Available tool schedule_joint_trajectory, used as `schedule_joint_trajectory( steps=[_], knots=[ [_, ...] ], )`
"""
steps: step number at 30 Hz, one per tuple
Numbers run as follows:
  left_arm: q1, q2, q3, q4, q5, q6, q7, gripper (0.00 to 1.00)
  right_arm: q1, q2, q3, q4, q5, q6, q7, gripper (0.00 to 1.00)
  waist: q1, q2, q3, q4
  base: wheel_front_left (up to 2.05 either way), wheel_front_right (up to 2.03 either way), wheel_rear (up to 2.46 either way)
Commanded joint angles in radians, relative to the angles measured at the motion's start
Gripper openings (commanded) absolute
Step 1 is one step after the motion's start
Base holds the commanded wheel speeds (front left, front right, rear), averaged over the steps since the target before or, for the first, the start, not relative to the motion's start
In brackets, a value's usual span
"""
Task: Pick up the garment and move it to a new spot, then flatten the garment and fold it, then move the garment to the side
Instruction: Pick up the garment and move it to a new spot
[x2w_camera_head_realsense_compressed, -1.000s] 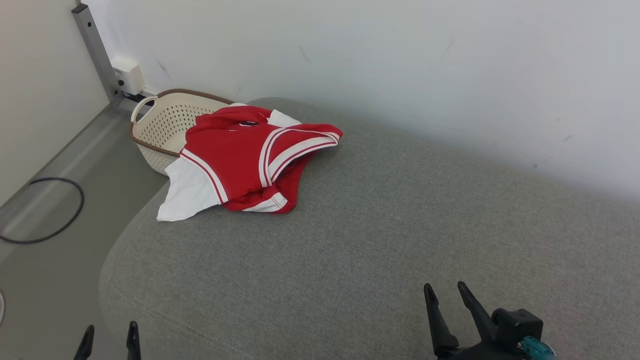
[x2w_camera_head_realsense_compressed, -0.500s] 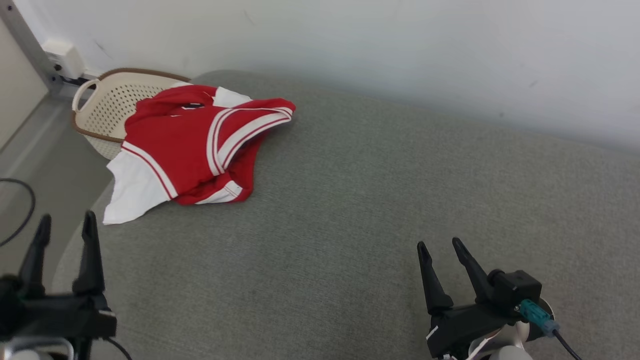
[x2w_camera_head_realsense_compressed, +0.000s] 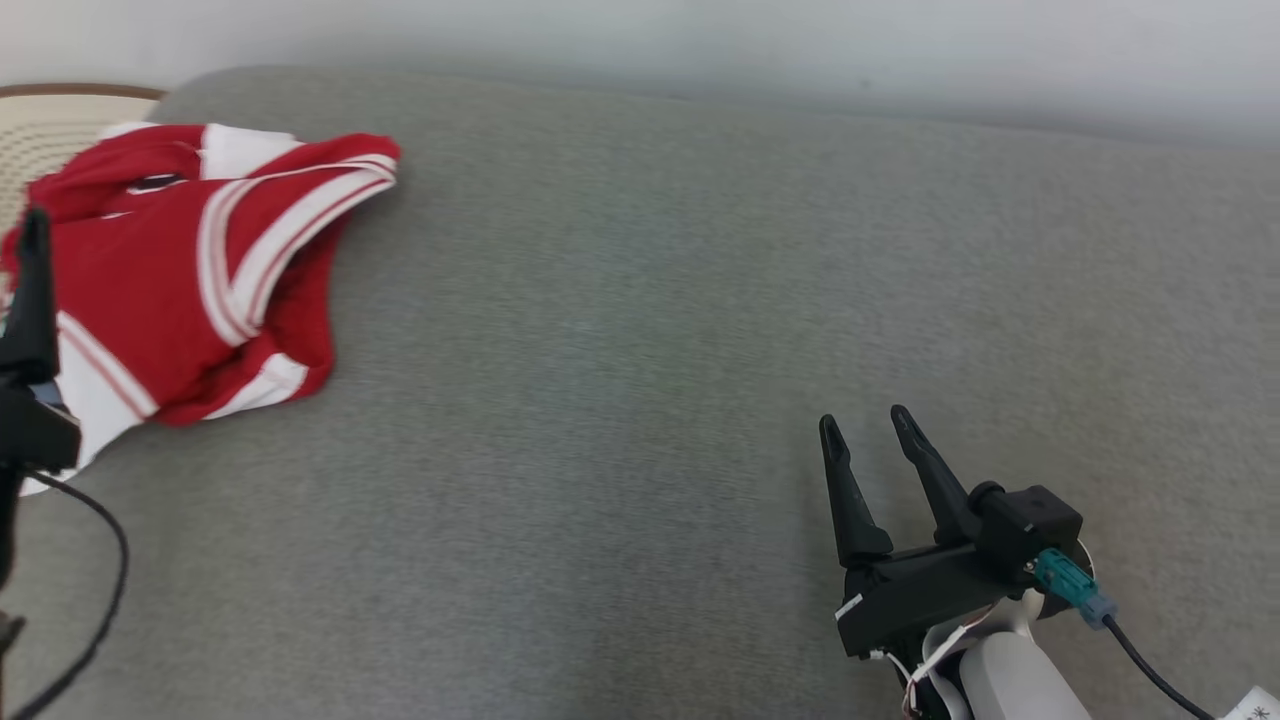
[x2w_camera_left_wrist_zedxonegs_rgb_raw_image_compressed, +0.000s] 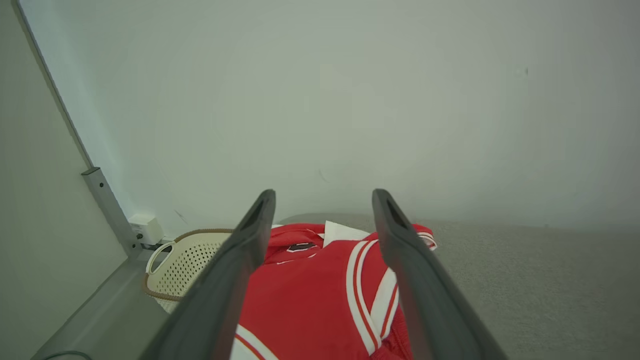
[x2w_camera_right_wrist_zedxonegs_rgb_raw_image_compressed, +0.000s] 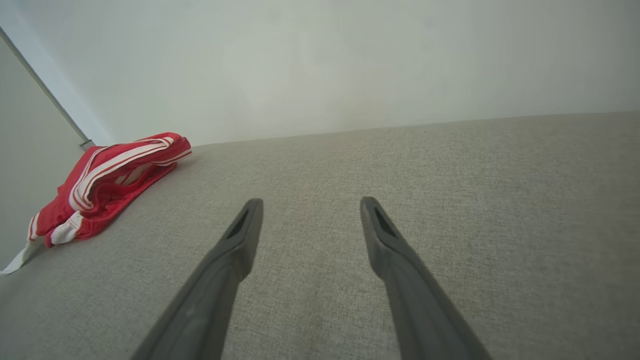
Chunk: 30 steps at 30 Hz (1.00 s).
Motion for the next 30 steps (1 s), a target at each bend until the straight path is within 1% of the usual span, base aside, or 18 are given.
schedule_joint_trajectory(
  steps=[1, 8, 10, 11, 13, 15, 16, 18, 23, 25, 29, 30],
  knots=[
    [-0.021, 0.013, -0.007, 0.016, -0.012, -0.001, 0.009, 1.00, -0.011, -0.003, 0.000, 0.007, 0.002, 0.001, -0.009, 1.00, -0.0003, -0.0002, 0.060, -0.081, 0.00, 0.00, 0.00],
    [-0.128, 0.086, -0.084, 0.163, -0.066, -0.002, 0.065, 1.00, -0.037, -0.002, -0.002, 0.012, 0.004, 0.001, -0.026, 1.00, -0.0003, -0.0002, 0.092, -0.149, 0.00, 0.00, 0.00],
    [-0.150, 0.096, -0.109, 0.207, -0.083, -0.002, 0.083, 1.00, -0.036, -0.002, -0.002, 0.012, 0.006, 0.001, -0.027, 1.00, -0.0003, -0.0002, 0.100, -0.163, 0.00, 0.00, 0.00],
    [-0.158, 0.113, -0.127, 0.231, -0.078, -0.002, 0.094, 1.00, -0.038, -0.002, 0.000, 0.013, 0.007, 0.001, -0.029, 1.00, -0.0003, -0.0002, 0.105, -0.171, 0.00, 0.00, 0.00],
    [-0.183, 0.123, -0.149, 0.276, -0.109, -0.002, 0.112, 1.00, -0.047, -0.002, 0.002, 0.013, 0.008, 0.001, -0.031, 1.00, -0.0003, -0.0002, 0.113, -0.184, 0.00, 0.00, 0.00],
    [-0.198, 0.148, -0.177, 0.324, -0.107, -0.002, 0.127, 1.00, -0.053, -0.002, 0.004, 0.013, 0.009, 0.001, -0.033, 1.00, -0.0003, -0.0002, 0.122, -0.197, 0.00, 0.00, 0.00],
    [-0.208, 0.144, -0.181, 0.342, -0.124, -0.002, 0.127, 1.00, -0.055, -0.002, 0.003, 0.012, 0.008, 0.001, -0.034, 1.00, -0.0003, -0.0002, 0.126, -0.202, 0.00, 0.00, 0.00],
    [-0.214, 0.162, -0.205, 0.389, -0.117, -0.002, 0.143, 1.00, -0.053, -0.002, 0.001, 0.010, 0.007, 0.001, -0.035, 1.00, -0.0003, -0.0002, 0.134, -0.213, 0.00, 0.00, 0.00],
    [-0.240, 0.178, -0.254, 0.487, -0.152, -0.002, 0.182, 1.00, -0.057, -0.002, -0.001, 0.005, 0.002, 0.001, -0.036, 1.00, -0.0003, -0.0002, 0.151, -0.233, 0.00, 0.00, 0.00],
    [-0.246, 0.194, -0.280, 0.555, -0.153, -0.002, 0.205, 1.00, -0.063, -0.002, -0.001, 0.002, -0.002, 0.001, -0.036, 1.00, -0.0003, -0.0002, 0.161, -0.242, 0.00, 0.00, 0.00],
    [-0.257, 0.194, -0.304, 0.621, -0.153, -0.002, 0.200, 1.00, -0.061, -0.002, -0.007, -0.002, -0.007, 0.001, -0.036, 1.00, -0.0003, -0.0002, 0.167, -0.247, 0.00, 0.00, 0.00],
    [-0.262, 0.192, -0.310, 0.636, -0.153, -0.002, 0.198, 0.78, -0.059, -0.002, -0.008, -0.003, -0.009, 0.001, -0.036, 1.00, -0.0003, -0.0002, 0.167, -0.248, 0.00, 0.00, 0.00]
  ],
)
